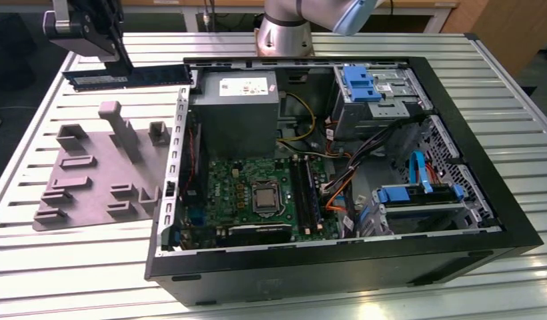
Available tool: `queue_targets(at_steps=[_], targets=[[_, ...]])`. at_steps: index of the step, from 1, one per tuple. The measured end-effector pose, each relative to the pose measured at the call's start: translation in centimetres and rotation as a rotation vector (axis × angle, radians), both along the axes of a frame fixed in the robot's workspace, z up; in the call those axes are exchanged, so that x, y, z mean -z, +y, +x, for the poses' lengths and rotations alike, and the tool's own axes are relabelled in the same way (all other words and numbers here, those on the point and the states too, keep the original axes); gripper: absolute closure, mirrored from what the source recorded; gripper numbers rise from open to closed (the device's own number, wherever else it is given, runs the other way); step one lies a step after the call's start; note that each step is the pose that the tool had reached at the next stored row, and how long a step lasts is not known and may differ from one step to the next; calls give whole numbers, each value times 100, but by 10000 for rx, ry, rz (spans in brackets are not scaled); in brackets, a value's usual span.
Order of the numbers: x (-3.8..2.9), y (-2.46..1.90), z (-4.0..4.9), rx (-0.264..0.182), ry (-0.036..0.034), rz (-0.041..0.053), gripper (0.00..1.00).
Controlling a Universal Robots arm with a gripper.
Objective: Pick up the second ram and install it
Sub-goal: 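Pick up the second ram and move it above second insertion slot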
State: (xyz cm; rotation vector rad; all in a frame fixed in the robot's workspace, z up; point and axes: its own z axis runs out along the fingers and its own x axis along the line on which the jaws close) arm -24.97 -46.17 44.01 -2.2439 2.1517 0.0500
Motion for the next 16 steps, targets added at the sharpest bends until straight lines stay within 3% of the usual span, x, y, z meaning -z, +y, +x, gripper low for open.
queue_targets(at_steps=[16], targets=[[0, 0, 151, 0, 0, 0, 88]])
